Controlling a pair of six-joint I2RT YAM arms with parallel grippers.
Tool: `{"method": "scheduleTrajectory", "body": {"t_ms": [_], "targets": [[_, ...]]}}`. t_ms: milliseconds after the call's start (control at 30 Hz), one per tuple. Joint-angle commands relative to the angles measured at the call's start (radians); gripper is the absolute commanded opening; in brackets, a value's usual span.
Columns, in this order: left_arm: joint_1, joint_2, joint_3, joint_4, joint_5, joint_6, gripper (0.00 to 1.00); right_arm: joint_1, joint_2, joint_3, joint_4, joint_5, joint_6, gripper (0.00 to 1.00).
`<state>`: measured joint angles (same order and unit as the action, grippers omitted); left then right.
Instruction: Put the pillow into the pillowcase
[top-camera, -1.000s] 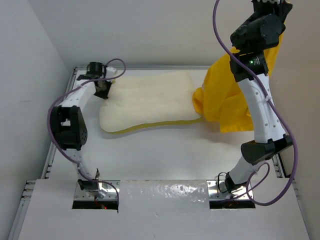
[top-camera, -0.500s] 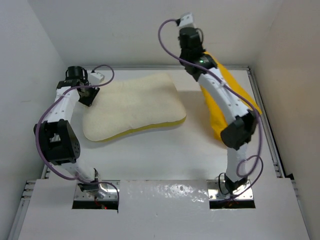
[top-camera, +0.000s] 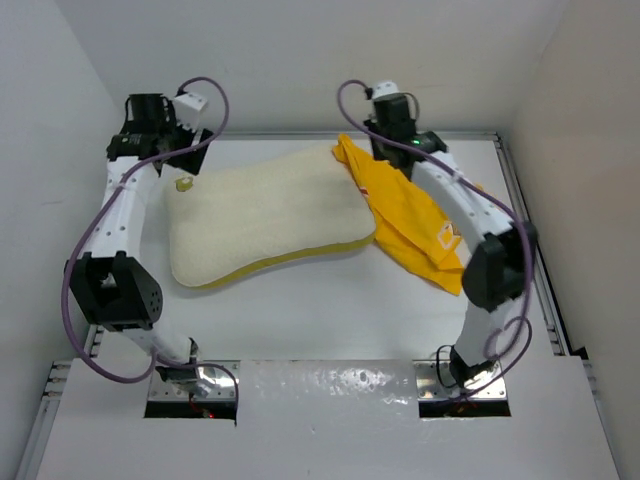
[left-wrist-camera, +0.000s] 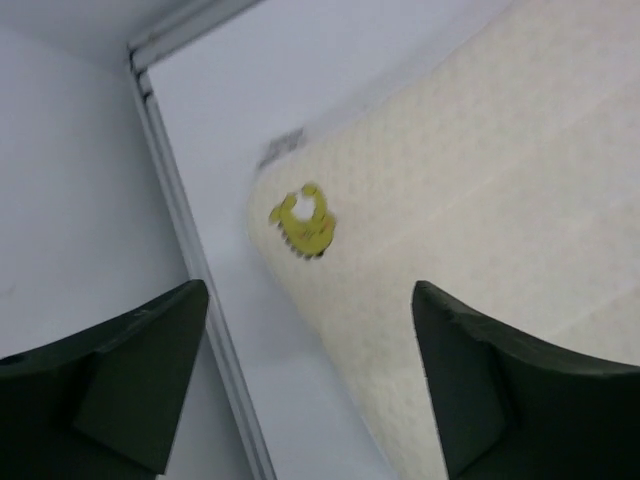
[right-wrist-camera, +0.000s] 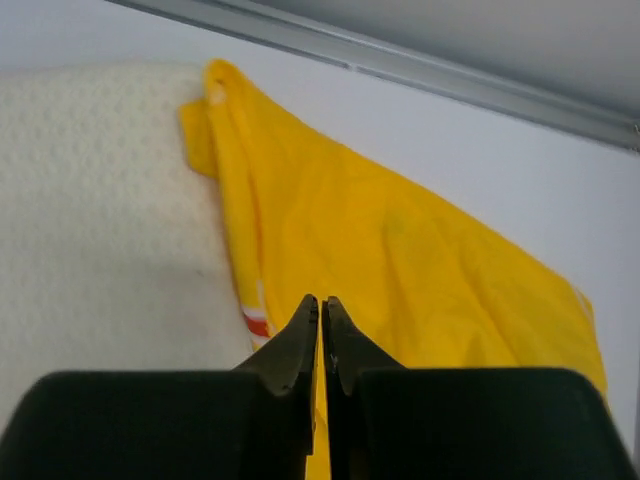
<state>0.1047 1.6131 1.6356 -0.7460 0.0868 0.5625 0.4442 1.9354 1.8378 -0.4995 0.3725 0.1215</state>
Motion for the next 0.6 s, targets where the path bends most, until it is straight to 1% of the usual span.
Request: {"method": "scheduleTrajectory", "body": {"t_ms": [0,33,67,100,133,167,233,267,333,367,467,500,533,567], "targets": [[-0.146,0.054,0.09,0.005,-0.002,-0.079,0.78,-0.105,-0.222,-0.203,0.134,-0.056,0.043,0.0],[-0.219,0.074,0.104,-0.004,-0.013,-0.082,0.75,-0.119,-0.249,-0.265,0.148,-0.053,0.043,0.1],[-0.253,0.112,0.118,-0.016,-0.015,-0.09,0.75,-0.131,-0.288,-0.373,0.157,-0.05,0.037,0.16],[-0.281,0.131,0.144,-0.016,-0.012,-0.111,0.76,-0.151,-0.299,-0.42,0.168,-0.064,0.021,0.21],[-0.33,0.149,0.156,-0.016,-0.009,-0.121,0.78,-0.153,-0.306,-0.461,0.176,-0.076,-0.03,0.27],[-0.353,0.19,0.17,-0.019,0.002,-0.125,0.81,-0.153,-0.314,-0.539,0.187,-0.102,-0.057,0.35],[-0.413,0.229,0.199,-0.019,-0.005,-0.122,0.83,-0.153,-0.314,-0.606,0.217,-0.138,-0.114,0.44],[-0.43,0.266,0.199,-0.009,-0.025,-0.11,0.85,-0.153,-0.312,-0.658,0.237,-0.167,-0.134,0.51],[-0.453,0.295,0.195,0.005,-0.054,-0.111,0.87,-0.153,-0.311,-0.702,0.266,-0.188,-0.184,0.59],[-0.453,0.323,0.198,0.008,-0.082,-0.118,0.88,-0.153,-0.311,-0.739,0.279,-0.211,-0.2,0.66],[-0.448,0.349,0.207,0.002,-0.172,-0.125,0.92,-0.153,-0.291,-0.766,0.306,-0.237,-0.273,0.73],[-0.448,0.349,0.179,0.008,-0.18,-0.093,0.93,-0.151,-0.279,-0.761,0.3,-0.25,-0.286,0.77],[-0.448,0.356,0.159,0.026,-0.194,-0.07,0.96,-0.153,-0.247,-0.756,0.299,-0.242,-0.293,0.77],[-0.451,0.363,0.133,0.043,-0.246,-0.052,0.97,-0.153,-0.228,-0.758,0.315,-0.224,-0.293,0.76]]}}
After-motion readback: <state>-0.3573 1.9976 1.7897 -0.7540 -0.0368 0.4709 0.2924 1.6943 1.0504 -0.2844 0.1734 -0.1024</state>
